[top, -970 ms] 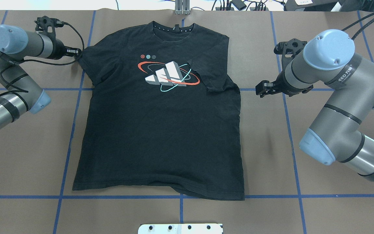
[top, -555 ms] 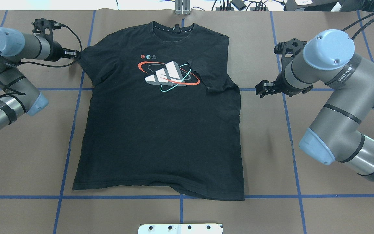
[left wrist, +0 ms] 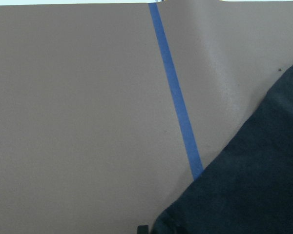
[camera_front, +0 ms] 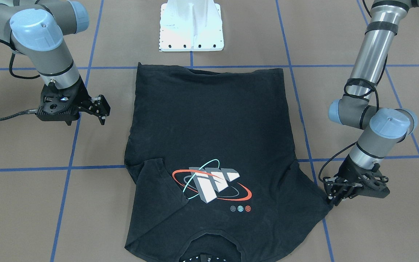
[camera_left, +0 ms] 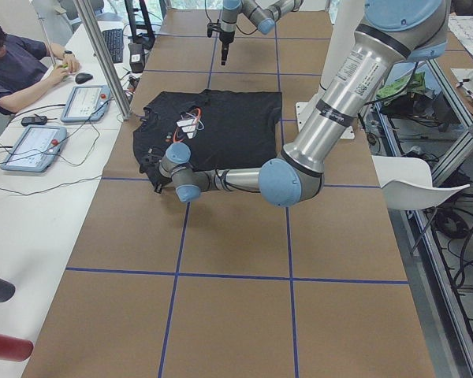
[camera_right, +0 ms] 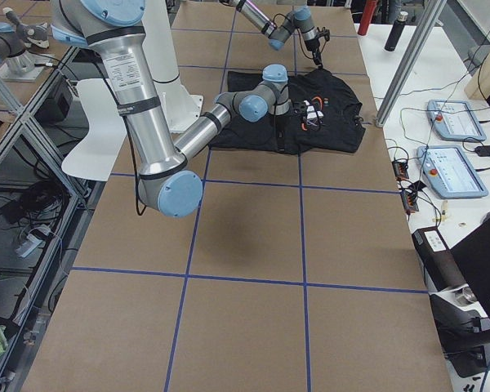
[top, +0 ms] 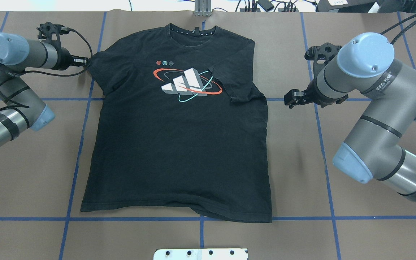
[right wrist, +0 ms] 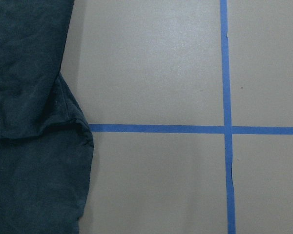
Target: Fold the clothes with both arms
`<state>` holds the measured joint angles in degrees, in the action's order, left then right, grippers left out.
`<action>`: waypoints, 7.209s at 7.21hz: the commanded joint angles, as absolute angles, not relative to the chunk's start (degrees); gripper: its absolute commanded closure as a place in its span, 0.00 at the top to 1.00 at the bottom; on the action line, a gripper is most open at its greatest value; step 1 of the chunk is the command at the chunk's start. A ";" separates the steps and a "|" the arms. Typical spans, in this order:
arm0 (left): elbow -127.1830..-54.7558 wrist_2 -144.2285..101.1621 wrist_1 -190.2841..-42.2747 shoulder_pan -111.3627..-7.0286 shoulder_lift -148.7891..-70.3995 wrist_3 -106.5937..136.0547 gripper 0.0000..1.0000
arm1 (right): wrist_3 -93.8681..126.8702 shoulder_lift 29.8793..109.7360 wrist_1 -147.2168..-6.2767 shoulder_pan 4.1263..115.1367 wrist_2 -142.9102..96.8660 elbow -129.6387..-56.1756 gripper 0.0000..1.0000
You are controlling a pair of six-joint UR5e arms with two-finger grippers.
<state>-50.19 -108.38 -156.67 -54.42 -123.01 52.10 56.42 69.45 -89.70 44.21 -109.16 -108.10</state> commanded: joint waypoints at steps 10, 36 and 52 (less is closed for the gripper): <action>-60.19 -113.82 -144.96 -54.85 -128.30 62.98 0.00 | 56.69 69.35 -89.65 44.21 -109.07 -108.02 1.00; -110.92 -96.77 -143.61 -14.06 -80.25 82.70 0.80 | 94.39 84.38 -89.74 7.56 -84.02 -132.10 1.00; -112.06 -97.65 -143.26 -13.80 -77.69 82.27 0.42 | 94.39 84.38 -89.74 7.38 -84.02 -131.84 1.00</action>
